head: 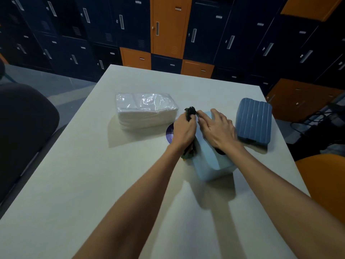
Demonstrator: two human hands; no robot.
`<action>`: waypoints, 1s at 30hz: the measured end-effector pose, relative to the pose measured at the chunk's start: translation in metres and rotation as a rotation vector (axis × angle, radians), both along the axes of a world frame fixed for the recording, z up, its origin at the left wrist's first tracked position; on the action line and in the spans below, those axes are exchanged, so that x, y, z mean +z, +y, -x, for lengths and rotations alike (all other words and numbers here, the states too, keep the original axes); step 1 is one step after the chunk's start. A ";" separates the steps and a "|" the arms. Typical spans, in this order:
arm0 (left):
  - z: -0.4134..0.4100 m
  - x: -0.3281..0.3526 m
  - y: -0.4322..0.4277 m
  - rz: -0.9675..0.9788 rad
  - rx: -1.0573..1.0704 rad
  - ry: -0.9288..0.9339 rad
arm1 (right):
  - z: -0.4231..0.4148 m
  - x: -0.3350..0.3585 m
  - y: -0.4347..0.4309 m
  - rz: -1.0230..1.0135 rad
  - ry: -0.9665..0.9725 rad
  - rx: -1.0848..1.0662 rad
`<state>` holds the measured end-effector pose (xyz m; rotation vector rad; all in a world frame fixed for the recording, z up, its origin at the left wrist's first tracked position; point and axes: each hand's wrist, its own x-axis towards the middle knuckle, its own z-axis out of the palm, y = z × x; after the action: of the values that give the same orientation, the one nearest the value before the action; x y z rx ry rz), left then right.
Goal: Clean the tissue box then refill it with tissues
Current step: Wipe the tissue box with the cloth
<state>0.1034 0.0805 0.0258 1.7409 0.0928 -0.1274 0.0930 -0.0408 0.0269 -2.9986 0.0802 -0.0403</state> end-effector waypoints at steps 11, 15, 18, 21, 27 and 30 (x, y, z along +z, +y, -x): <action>0.104 -0.039 -0.030 0.519 0.174 0.333 | -0.001 -0.002 -0.001 0.002 0.007 0.008; 0.033 -0.050 -0.022 0.510 0.188 0.406 | 0.000 -0.001 0.001 -0.004 0.005 0.000; 0.017 -0.040 -0.019 0.476 0.160 0.389 | -0.002 -0.002 0.000 -0.015 0.009 -0.033; 0.060 -0.030 -0.012 0.485 0.054 0.318 | -0.003 -0.001 -0.002 -0.008 -0.001 -0.052; 0.079 -0.048 0.049 0.576 0.061 0.441 | -0.006 0.004 -0.006 -0.085 0.102 -0.050; 0.064 -0.041 0.074 0.569 0.166 0.444 | -0.005 0.011 -0.012 -0.070 0.091 0.012</action>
<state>0.0395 0.1547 -0.0153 1.1092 0.4785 -0.3794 0.0983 -0.0524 0.0374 -2.9296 0.0711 0.0985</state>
